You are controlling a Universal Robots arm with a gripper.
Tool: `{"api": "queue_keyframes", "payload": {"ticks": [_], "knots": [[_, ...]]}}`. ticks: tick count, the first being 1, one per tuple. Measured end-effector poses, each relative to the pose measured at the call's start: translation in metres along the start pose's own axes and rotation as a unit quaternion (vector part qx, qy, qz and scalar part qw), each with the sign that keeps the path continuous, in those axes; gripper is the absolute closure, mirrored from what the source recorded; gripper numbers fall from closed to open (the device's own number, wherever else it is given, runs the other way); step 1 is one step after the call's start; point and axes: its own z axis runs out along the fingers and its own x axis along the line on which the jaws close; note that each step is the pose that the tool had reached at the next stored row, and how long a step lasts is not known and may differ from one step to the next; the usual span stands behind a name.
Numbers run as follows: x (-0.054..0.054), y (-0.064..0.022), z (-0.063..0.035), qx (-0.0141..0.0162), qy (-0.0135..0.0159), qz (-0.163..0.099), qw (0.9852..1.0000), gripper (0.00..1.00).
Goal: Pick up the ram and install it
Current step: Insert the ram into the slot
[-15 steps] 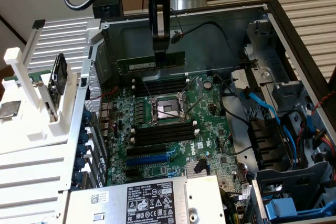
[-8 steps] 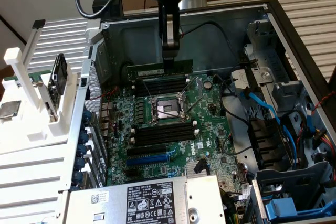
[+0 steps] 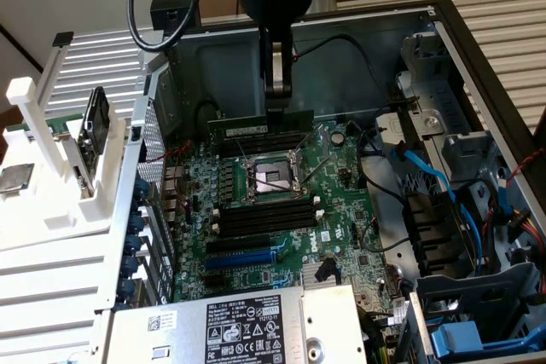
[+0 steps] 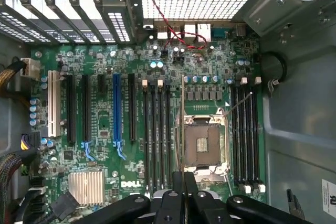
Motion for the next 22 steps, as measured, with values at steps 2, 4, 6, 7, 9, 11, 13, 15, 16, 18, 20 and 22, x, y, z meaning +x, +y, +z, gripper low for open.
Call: {"api": "queue_keyframes", "payload": {"ticks": [2, 4, 6, 7, 9, 11, 13, 15, 16, 18, 20, 22], "knots": [[0.000, -0.0001, 0.0014, 0.0003, 0.0043, 0.000, 1.0000, 0.88], [0.000, -0.0002, 0.0024, 0.0004, 0.0053, 0.000, 1.0000, 0.88], [0.001, -0.0008, 0.0055, 0.0004, 0.0062, 0.000, 1.0000, 0.88], [0.001, -0.0010, 0.0072, 0.0004, 0.0064, 0.000, 1.0000, 0.88], [0.001, -0.0012, 0.0110, 0.0004, 0.0066, 0.000, 1.0000, 0.88], [0.002, -0.0017, 0.0199, 0.0005, 0.0069, 0.000, 1.0000, 0.88], [0.004, -0.0021, 0.0233, 0.0005, 0.0070, 0.000, 1.0000, 0.88], [0.010, -0.0025, 0.0266, 0.0005, 0.0070, 0.000, 1.0000, 0.88], [0.013, -0.0027, 0.0283, 0.0005, 0.0070, 0.000, 1.0000, 0.88], [0.017, -0.0030, 0.0317, 0.0005, 0.0069, 0.000, 1.0000, 0.88], [0.018, -0.0036, 0.0371, 0.0004, 0.0071, -0.001, 1.0000, 0.88], [0.018, -0.0039, 0.0406, 0.0003, 0.0071, -0.002, 1.0000, 0.88]]}}
